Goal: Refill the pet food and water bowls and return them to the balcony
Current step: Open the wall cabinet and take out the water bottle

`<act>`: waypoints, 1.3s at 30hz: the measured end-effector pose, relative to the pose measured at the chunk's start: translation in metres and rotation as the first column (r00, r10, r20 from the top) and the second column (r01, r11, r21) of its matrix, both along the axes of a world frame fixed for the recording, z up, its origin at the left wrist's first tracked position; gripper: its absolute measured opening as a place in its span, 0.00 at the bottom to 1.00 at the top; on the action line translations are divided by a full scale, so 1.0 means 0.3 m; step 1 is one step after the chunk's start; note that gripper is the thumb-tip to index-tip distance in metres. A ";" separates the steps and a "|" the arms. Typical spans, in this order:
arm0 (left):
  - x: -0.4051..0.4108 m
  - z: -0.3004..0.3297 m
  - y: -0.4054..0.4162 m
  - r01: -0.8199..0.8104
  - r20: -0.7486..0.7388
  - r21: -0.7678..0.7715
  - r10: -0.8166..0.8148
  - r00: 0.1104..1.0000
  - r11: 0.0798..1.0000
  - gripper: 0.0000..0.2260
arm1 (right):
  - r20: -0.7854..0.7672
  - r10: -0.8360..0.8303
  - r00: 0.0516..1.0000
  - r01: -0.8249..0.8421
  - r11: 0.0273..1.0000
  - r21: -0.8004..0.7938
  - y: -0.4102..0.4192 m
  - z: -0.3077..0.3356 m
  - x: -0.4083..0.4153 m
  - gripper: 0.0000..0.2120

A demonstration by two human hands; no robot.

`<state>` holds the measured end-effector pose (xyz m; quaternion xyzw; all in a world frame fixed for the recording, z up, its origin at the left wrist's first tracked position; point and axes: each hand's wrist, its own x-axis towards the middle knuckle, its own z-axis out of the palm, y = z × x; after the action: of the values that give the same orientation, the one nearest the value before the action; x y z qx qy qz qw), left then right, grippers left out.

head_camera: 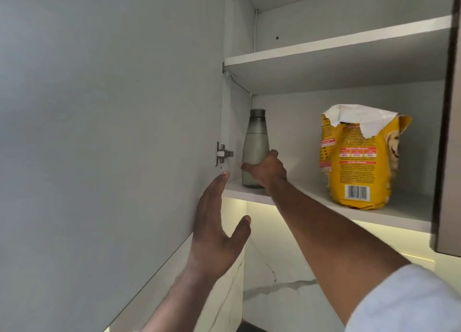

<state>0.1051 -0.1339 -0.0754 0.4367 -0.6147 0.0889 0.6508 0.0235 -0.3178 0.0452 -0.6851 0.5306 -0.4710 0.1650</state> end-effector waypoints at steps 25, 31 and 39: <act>-0.272 -0.122 0.370 -0.040 -0.120 0.124 0.055 0.991 0.992 0.38 | -0.063 0.204 0.977 -0.209 0.975 -0.072 0.625 -0.282 -0.475 0.43; -0.298 -0.360 0.413 -0.014 -0.105 0.284 0.045 0.993 0.959 0.37 | -0.131 0.246 0.960 -0.236 0.968 0.088 0.651 -0.656 -0.530 0.42; -0.247 -0.668 0.303 0.023 -0.101 0.479 0.029 0.995 0.878 0.39 | -0.169 0.229 0.959 -0.182 0.949 0.256 0.526 -1.048 -0.464 0.43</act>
<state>0.0311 -0.0429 -0.2758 0.5892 -0.5819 -0.0879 0.5536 -0.1158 -0.1599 -0.2692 -0.7551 0.5223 -0.3144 0.2411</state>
